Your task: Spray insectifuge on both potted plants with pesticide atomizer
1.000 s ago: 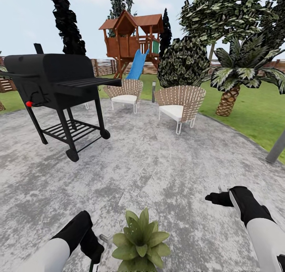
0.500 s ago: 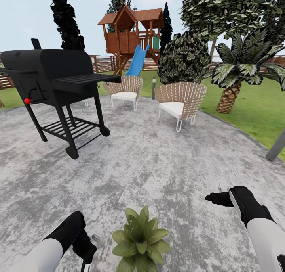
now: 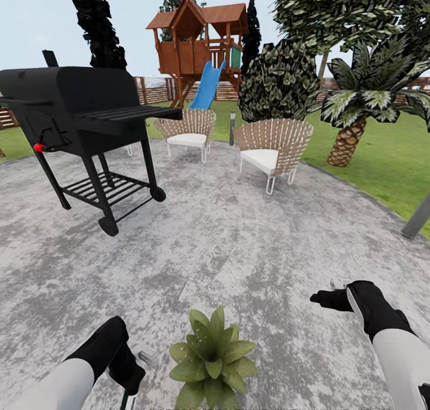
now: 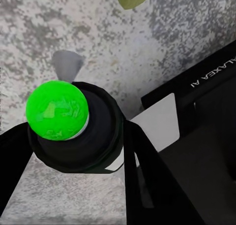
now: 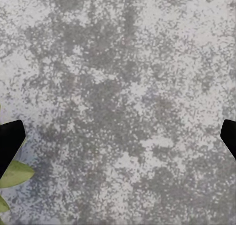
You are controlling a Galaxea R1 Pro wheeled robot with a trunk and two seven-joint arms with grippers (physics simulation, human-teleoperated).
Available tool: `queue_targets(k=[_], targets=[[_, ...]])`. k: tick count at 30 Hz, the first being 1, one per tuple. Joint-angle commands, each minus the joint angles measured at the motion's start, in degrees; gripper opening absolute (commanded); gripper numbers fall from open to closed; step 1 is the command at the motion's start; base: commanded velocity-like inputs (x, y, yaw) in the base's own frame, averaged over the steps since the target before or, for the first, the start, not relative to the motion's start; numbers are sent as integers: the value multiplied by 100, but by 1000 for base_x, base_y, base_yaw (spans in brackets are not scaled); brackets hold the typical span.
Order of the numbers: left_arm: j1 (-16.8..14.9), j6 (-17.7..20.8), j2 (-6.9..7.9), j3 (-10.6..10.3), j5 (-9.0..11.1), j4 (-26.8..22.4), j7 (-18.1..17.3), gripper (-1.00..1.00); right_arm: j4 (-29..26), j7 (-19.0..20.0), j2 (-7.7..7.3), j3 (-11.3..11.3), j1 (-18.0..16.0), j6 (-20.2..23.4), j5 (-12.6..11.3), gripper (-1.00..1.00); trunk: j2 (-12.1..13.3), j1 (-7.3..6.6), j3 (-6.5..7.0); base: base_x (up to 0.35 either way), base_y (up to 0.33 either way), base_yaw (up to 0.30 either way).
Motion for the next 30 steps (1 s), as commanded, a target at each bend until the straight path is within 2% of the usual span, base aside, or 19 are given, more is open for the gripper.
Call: queue_targets(k=[1,3,5,8,17,20,30], targets=[[-4,31,-5,40,-81,-10,-46,-100,-7,49,3,-23,-4,18,60,100,-3,-1,-15,0,0,0],[-7,31,-5,40,-184,-18,-45,-100,-7,48,3,-23,-4,19,60,100,-3,-1,-33,0,0,0],[-8,31,-10,40,-409,-145,-49,-100,-7,48,3,-23,-4,19,60,100,-3,-1,-51,0,0,0],[-10,31,-13,43,-523,-326,-53,-100,-7,48,3,-23,-4,19,60,100,-3,-1,-78,0,0,0],[-10,31,-14,49,-556,-400,-48,-100,-7,50,12,-23,-4,19,60,100,-3,-1,-100,0,0,0],[-11,31,-14,48,-556,-615,-52,-100,-7,49,6,-23,-4,19,60,100,-3,-1,-111,0,0,27],[-10,29,-14,41,-561,-716,-31,-100,-7,47,3,-24,-4,18,60,100,-3,-1,-182,0,0,127]])
